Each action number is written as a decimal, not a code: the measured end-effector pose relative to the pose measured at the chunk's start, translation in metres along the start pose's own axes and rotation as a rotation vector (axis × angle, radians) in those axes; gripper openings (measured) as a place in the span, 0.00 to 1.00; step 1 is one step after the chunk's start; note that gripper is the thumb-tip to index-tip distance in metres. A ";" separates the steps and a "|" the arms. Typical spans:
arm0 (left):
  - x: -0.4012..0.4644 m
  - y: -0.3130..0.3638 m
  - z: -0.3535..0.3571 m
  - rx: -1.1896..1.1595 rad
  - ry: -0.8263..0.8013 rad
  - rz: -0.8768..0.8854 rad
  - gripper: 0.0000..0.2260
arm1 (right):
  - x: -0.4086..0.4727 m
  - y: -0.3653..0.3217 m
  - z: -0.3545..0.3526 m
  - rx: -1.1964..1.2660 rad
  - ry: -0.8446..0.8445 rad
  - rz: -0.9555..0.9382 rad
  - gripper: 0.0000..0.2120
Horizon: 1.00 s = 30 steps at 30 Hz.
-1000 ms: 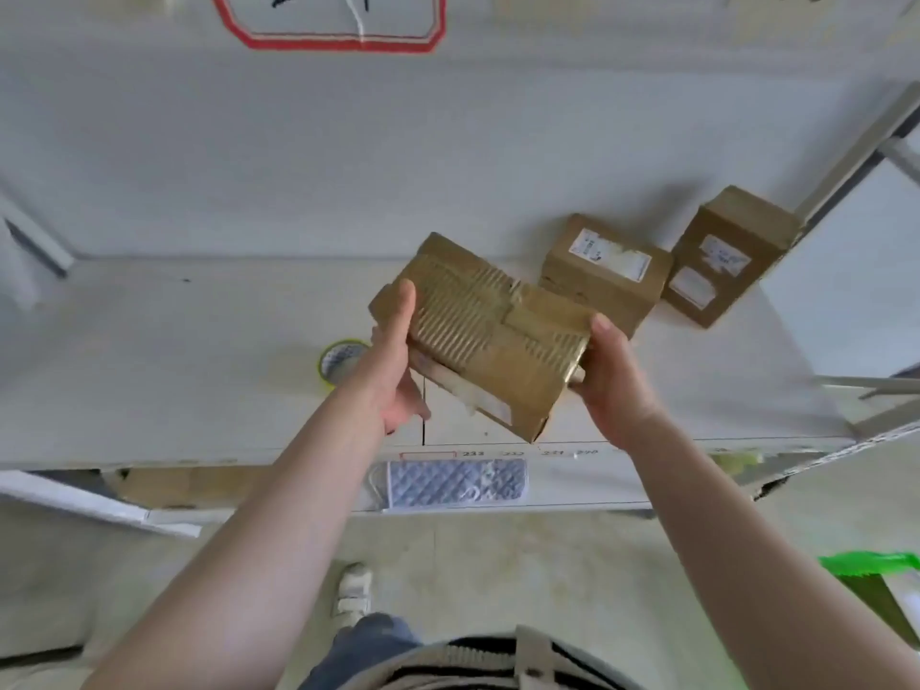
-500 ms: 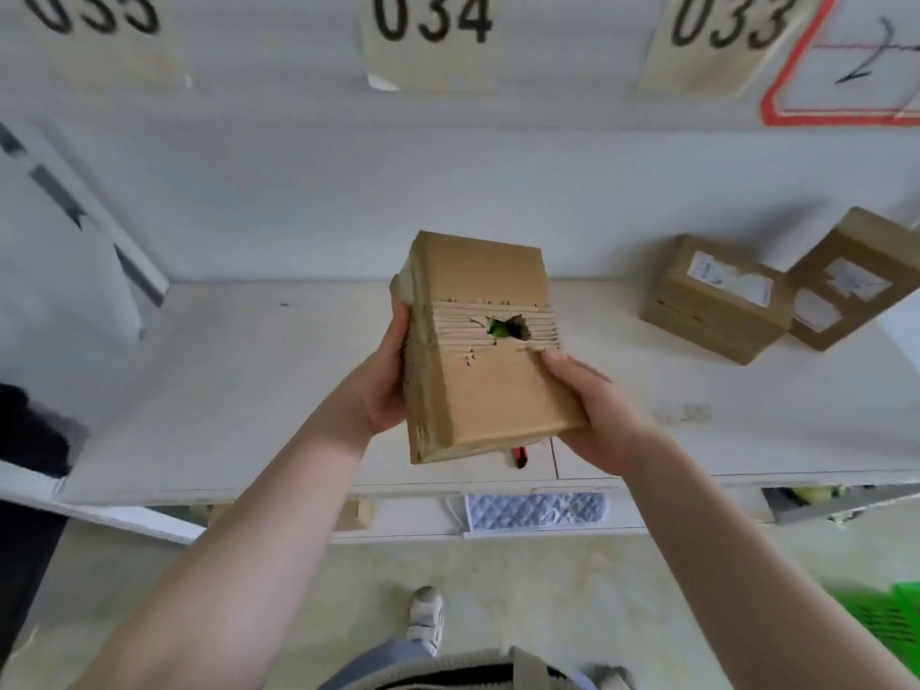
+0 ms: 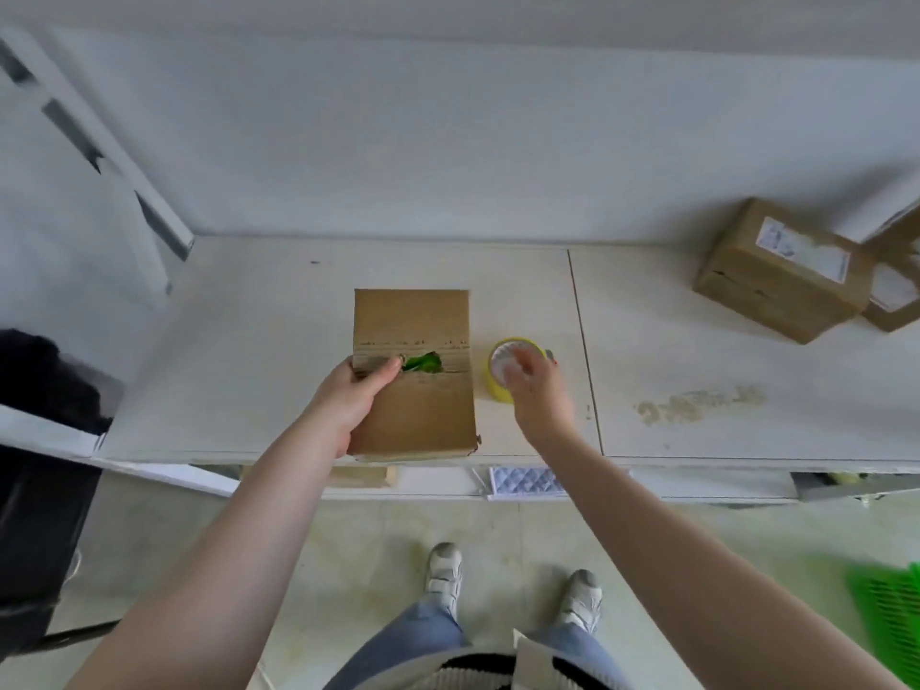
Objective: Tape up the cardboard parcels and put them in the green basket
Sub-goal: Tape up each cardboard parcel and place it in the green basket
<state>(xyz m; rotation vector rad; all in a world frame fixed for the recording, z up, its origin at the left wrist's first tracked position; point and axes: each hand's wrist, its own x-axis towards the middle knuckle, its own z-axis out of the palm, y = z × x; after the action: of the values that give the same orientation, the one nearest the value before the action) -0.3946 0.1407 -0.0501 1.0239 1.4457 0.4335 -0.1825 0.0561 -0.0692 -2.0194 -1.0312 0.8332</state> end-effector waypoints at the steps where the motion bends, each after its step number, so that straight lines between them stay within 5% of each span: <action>1: 0.003 -0.005 -0.001 0.014 0.015 0.003 0.22 | 0.008 0.012 -0.002 -0.147 0.027 -0.027 0.13; 5: 0.010 -0.014 0.001 0.005 0.038 -0.049 0.26 | 0.035 0.050 0.000 -0.591 -0.171 -0.135 0.19; 8: 0.015 -0.012 0.008 0.006 0.004 -0.092 0.30 | 0.043 0.058 0.005 -0.726 -0.168 -0.220 0.16; 12: 0.024 -0.004 0.023 0.042 -0.053 -0.100 0.32 | 0.043 0.050 -0.013 -0.582 -0.048 -0.198 0.16; 19: 0.039 0.008 0.068 0.076 -0.077 -0.086 0.28 | 0.026 0.018 -0.090 0.011 0.030 -0.171 0.05; 23: 0.028 0.017 0.076 0.409 0.183 0.117 0.41 | 0.001 -0.008 -0.104 0.157 -0.113 -0.237 0.05; 26: 0.005 0.029 0.075 0.335 0.170 0.518 0.27 | -0.008 -0.016 -0.100 0.162 -0.171 -0.288 0.06; 30: -0.026 0.038 0.077 0.164 -0.133 0.601 0.11 | -0.014 -0.022 -0.089 0.098 -0.162 -0.319 0.07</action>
<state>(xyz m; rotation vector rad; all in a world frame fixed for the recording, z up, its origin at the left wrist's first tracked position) -0.3135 0.1167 -0.0182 1.5946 1.0478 0.6679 -0.1276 0.0273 -0.0001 -1.6690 -1.3352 0.8649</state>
